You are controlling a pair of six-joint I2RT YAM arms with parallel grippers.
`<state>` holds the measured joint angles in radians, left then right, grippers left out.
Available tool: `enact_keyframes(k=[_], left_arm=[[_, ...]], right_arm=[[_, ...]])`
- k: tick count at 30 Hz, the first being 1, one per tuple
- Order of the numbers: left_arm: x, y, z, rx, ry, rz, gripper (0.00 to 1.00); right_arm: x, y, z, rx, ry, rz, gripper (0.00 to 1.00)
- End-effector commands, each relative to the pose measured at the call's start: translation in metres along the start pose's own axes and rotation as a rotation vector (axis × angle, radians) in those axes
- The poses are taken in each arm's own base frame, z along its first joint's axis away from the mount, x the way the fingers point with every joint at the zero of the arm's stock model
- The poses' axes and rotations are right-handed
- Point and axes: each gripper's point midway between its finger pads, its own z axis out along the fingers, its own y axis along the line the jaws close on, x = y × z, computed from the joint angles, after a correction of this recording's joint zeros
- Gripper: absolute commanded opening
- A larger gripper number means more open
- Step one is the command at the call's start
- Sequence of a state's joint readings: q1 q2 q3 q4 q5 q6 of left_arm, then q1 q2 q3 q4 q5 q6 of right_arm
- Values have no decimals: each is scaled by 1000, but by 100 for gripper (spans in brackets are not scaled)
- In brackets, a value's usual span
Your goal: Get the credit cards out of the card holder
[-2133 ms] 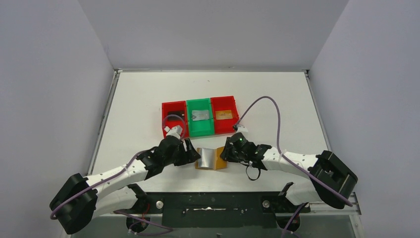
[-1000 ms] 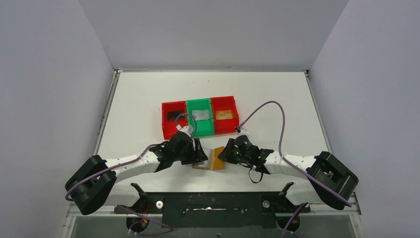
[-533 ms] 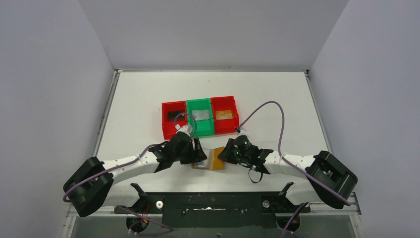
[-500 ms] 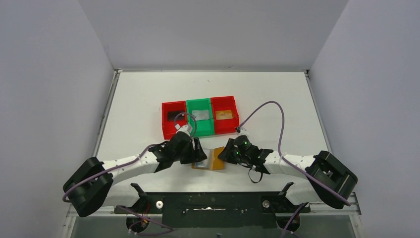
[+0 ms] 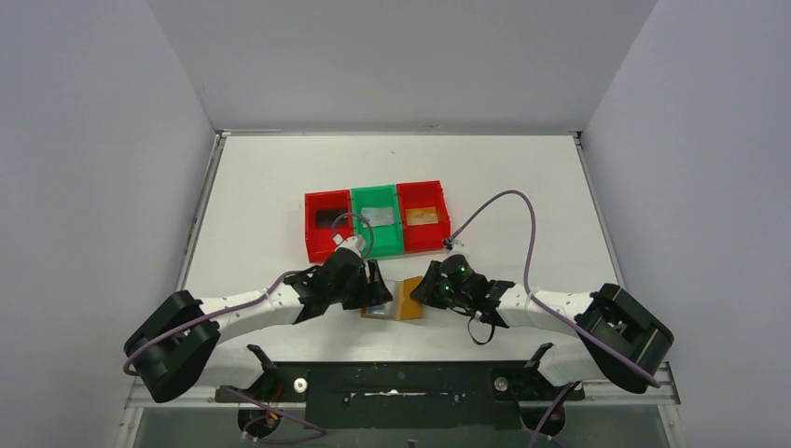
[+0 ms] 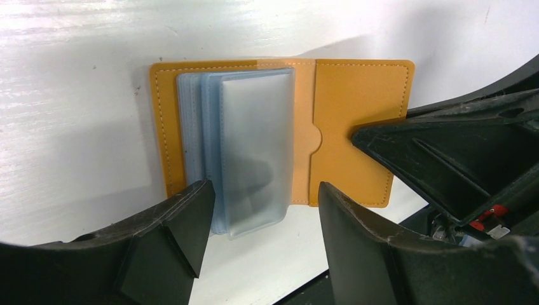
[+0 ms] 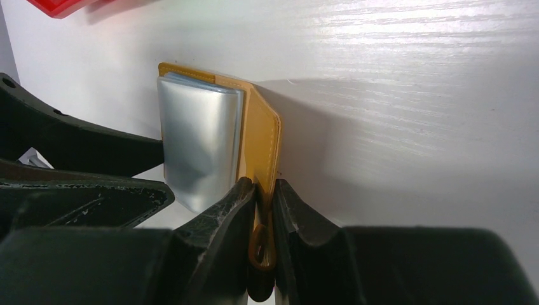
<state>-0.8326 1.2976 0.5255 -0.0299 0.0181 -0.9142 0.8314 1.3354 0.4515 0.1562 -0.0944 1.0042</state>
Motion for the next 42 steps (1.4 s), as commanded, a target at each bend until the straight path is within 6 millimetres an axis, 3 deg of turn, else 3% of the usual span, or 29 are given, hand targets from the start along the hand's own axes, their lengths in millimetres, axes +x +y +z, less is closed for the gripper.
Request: enact_keyframes(k=[1, 10, 18, 23, 30, 42], left_arm=[[-9, -22, 2, 66, -22, 3, 61], [-14, -36, -3, 88, -39, 20, 57], [-10, -62, -4, 220, -6, 32, 55], [-12, -54, -2, 173, -34, 6, 55], [-16, -25, -2, 0, -50, 53, 58], [-11, -12, 4, -55, -28, 57, 60]], right_arm=[[-8, 9, 1, -25, -29, -5, 16], [-9, 8, 2, -21, -30, -3, 16], [-7, 6, 2, -16, -29, 2, 17], [-9, 7, 2, -17, -30, -1, 18], [-9, 8, 2, -15, -31, -2, 19], [-9, 5, 2, -2, -29, -2, 19]])
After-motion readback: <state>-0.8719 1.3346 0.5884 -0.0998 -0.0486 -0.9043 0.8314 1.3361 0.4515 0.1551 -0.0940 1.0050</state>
